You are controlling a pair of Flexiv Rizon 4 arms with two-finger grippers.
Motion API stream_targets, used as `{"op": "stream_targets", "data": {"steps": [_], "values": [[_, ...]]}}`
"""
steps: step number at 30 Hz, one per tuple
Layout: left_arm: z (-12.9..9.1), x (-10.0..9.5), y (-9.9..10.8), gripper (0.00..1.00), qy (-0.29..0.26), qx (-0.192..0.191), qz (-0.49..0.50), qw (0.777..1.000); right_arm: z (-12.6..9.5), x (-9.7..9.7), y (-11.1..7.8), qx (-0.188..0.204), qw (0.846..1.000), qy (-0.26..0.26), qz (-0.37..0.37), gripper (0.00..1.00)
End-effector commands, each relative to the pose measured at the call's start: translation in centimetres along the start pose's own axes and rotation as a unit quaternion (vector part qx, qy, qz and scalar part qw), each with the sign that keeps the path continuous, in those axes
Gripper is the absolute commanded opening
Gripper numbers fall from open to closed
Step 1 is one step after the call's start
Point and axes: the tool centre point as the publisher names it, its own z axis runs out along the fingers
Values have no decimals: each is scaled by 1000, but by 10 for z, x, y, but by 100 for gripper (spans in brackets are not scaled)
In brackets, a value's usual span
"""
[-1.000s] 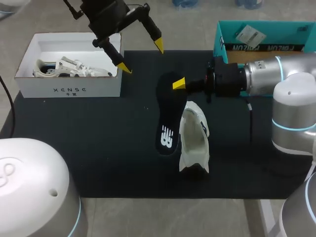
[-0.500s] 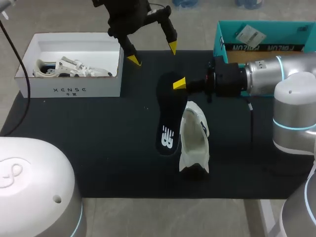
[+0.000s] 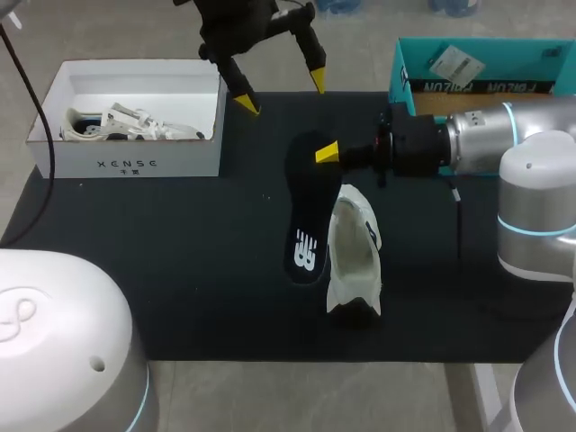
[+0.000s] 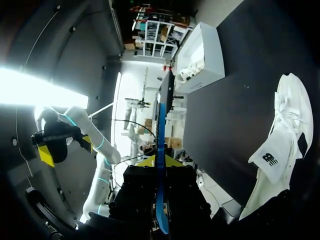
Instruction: Take the shoe out of the shoebox, open the shoe tongue, remove and reinsert the insole, then place the shoe into the shoebox
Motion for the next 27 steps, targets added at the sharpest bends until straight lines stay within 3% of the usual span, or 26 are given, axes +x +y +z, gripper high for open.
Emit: {"op": "stream_targets", "data": {"steps": [1,6,12,21,27], "values": [[-14,44,-5,100,-128,-9,-17,992,2,0,0,0,1000,-2,0,0],[-22,79,-20,100,-237,-37,-42,970,2,0,0,0,1000,-2,0,0],[-21,109,-30,100,-347,-27,-76,934,2,0,0,0,1000,-2,0,0],[-20,129,-32,100,-406,-11,-103,908,2,0,0,0,1000,-2,0,0],[-17,131,-37,100,-401,-16,-97,911,2,0,0,0,1000,-2,0,0]]}}
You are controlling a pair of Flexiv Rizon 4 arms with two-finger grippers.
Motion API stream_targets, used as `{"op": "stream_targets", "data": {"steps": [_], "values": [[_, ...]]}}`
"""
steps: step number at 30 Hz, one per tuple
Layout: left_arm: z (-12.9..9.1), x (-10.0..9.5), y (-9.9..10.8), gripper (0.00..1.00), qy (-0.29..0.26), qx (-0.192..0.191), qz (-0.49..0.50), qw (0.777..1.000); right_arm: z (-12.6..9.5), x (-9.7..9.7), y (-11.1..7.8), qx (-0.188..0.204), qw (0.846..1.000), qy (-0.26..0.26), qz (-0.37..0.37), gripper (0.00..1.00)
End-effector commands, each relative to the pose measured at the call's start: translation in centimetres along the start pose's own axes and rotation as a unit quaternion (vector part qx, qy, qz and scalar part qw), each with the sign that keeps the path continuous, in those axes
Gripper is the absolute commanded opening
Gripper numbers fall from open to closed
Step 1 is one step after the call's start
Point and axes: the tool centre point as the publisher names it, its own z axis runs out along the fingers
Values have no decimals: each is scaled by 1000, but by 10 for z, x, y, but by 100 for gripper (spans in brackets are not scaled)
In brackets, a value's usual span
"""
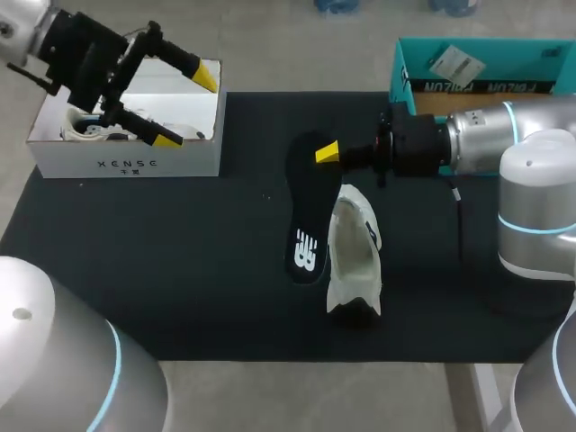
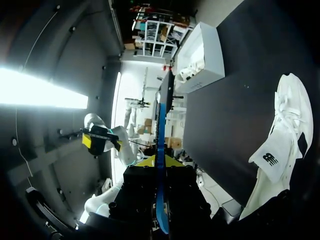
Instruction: Take the shoe out of the shoebox, open the shoe tongue, remove and reinsert the insole, then place the shoe into the shoebox
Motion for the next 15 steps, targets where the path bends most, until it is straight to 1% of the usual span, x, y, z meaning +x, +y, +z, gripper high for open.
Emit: {"op": "stream_targets", "data": {"steps": [1,2,3,15], "values": [[-1,14,-5,100,-135,-15,7,991,2,0,0,-1,1000,0,0,0],[-3,13,-4,100,-127,-19,10,992,2,0,0,-1,1000,0,0,0],[-6,13,-3,100,-117,-13,14,993,2,0,0,-1,1000,0,0,0],[-6,13,-3,100,-117,-13,14,993,2,0,0,-1,1000,0,0,0]]}}
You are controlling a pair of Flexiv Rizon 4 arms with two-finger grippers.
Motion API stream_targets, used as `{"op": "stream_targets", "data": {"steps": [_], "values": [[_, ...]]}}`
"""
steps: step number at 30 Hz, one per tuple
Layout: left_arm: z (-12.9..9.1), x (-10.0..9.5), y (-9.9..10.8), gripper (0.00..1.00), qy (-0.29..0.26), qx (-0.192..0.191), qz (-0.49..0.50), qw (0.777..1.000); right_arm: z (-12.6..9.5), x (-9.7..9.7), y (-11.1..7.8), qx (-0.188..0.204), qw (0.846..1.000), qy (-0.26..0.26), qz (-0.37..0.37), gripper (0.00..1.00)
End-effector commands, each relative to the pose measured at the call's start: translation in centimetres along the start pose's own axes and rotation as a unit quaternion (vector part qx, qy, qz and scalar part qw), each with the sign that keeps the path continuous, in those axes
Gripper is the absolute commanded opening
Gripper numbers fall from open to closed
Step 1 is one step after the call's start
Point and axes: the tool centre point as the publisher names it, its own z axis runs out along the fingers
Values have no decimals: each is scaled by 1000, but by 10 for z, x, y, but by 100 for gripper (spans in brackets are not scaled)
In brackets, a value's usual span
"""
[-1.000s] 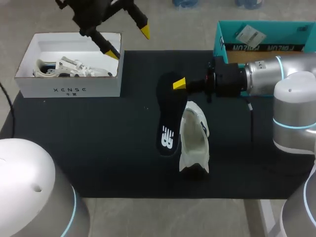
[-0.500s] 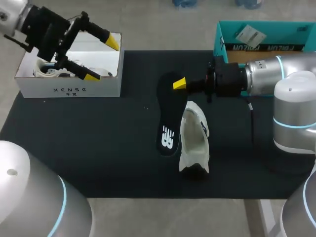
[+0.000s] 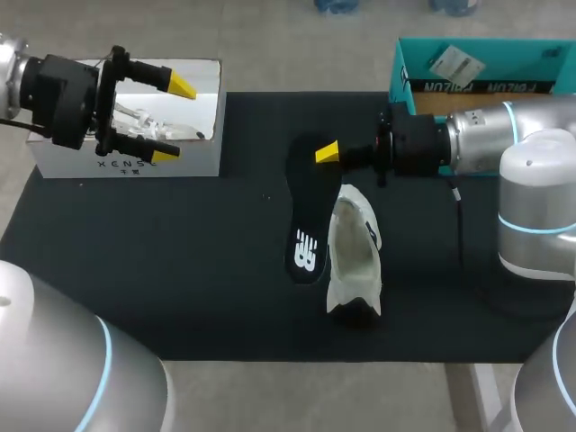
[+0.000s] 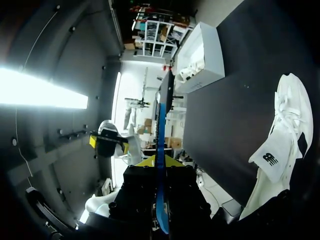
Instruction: Take the shoe out of the shoebox, open the shoe tongue, remove and reinsert the insole, then place the shoe into the shoebox
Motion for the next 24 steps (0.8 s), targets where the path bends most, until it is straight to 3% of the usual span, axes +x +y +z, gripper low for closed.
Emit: {"op": "stream_targets", "data": {"steps": [1,4,10,24], "values": [[1,1,0,100,-2,-1,1,1000,2,0,0,-1,1000,0,0,0],[1,1,0,100,-2,-1,1,1000,2,0,0,-1,1000,0,0,0],[35,30,-9,100,-42,51,5,998,2,0,0,-1,1000,0,0,0],[82,43,-15,100,-71,31,31,996,2,0,0,-1,1000,0,0,0]]}}
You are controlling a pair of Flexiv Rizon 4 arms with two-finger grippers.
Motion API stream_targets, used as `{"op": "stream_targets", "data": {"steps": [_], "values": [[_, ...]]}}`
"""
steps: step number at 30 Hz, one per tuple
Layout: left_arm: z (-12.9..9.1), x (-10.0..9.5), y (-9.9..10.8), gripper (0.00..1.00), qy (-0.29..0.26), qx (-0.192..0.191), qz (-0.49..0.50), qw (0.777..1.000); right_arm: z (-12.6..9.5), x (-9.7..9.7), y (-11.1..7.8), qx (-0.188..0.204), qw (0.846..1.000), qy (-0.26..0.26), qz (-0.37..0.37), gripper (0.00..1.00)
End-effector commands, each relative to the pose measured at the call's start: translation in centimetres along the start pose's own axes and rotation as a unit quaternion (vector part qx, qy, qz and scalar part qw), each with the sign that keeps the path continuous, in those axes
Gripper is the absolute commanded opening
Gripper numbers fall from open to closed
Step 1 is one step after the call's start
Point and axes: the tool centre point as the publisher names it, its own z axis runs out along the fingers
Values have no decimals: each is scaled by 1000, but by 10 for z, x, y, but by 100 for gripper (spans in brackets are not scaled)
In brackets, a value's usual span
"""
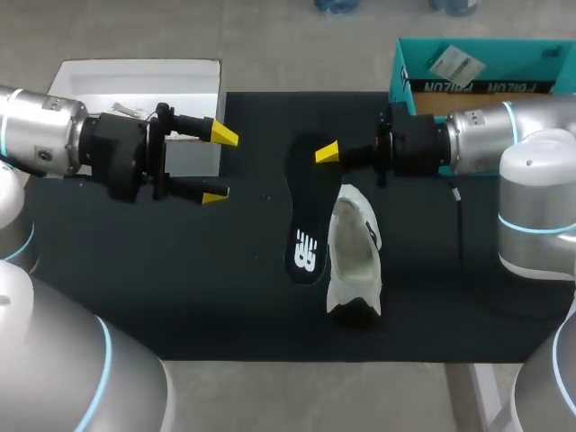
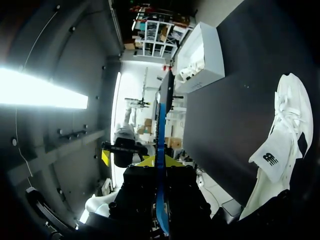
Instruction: Take the shoe out of the shoebox, open the shoe tongue, remove and reinsert the insole, then place the shoe into the shoebox
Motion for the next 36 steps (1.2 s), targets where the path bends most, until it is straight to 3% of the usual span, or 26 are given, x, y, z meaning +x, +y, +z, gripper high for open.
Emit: {"op": "stream_targets", "data": {"steps": [1,10,17,28,36], "values": [[11,5,-4,100,-18,-6,-4,1000,2,0,0,-1,1000,0,0,0],[42,8,-28,100,-28,-4,6,1000,2,0,0,-1,1000,0,0,0],[71,16,-36,100,-28,-2,1,1000,2,0,0,-1,1000,0,0,0],[100,17,-35,100,-48,-24,-20,998,2,0,0,-1,1000,0,0,0],[100,17,-27,100,-46,-38,-15,998,2,0,0,-1,1000,0,0,0]]}}
